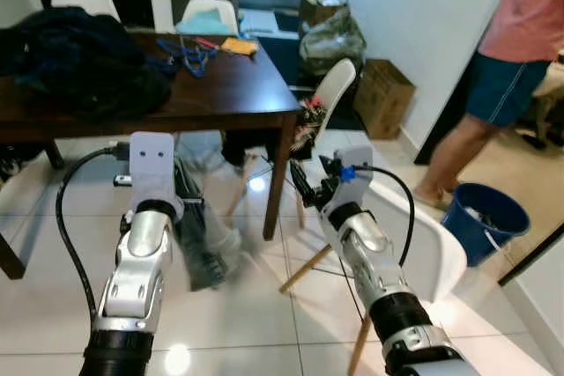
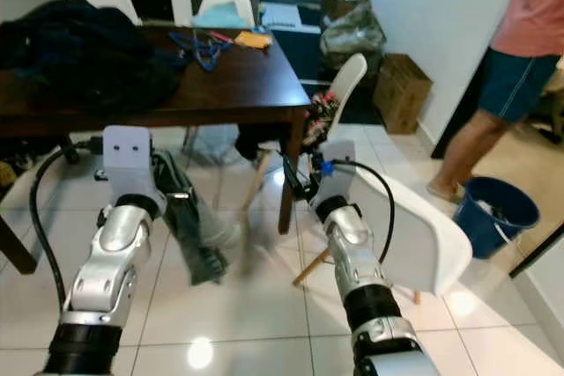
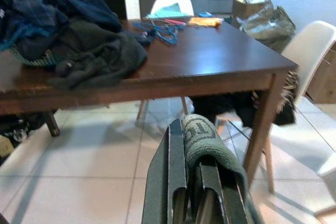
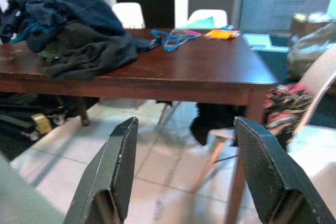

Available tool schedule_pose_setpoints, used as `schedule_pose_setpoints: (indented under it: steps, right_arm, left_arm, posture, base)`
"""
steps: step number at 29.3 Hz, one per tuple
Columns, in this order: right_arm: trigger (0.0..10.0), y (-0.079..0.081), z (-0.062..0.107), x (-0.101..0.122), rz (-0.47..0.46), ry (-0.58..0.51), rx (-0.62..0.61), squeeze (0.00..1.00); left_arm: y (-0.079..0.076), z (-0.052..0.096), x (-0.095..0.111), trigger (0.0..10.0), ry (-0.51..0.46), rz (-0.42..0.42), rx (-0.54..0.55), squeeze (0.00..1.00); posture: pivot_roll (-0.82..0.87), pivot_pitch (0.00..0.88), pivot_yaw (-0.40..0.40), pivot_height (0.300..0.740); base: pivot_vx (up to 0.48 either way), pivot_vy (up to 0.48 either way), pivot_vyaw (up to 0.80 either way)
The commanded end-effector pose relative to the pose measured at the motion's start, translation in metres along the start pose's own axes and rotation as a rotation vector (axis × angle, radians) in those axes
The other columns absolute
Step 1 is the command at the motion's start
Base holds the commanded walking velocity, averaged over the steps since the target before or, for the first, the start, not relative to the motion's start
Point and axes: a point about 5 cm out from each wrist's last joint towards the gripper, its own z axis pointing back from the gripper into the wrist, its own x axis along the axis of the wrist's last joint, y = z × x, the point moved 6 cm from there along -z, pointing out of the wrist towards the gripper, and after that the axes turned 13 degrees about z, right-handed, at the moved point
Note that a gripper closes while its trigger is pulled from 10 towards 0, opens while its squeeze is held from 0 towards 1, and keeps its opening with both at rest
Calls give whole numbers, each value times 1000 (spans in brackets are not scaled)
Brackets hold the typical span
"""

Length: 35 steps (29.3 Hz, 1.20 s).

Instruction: Hang hanger

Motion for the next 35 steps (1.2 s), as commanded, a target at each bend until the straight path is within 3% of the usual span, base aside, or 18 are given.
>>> schedule_pose_setpoints:
  steps: [1, 13, 26, 35]
  right_arm:
    - [10000, 0, 0, 0, -1, 1, 0, 0]
    - [10000, -1, -7, 16, -4, -45, -4, 0]
    - [10000, 2, -9, 18, -8, -54, 5, 0]
    - [10000, 1, -11, 17, -31, -36, 4, 0]
  left_arm:
    - [-1, 1, 1, 10000, 5, -10, -7, 0]
    - [-2, -1, 4, 10000, -3, -26, -14, 0]
    - [-6, -5, 11, 10000, -23, -37, -29, 0]
    - [-24, -10, 24, 10000, -65, -64, -91, 0]
  posture:
    - [56, 0, -108, 740]
    - [58, 0, -113, 740]
    - [69, 0, -119, 740]
    - [68, 0, -122, 740]
  base:
    - [401, 0, 0]
    - [404, 0, 0]
    - [405, 0, 0]
    - [403, 0, -250]
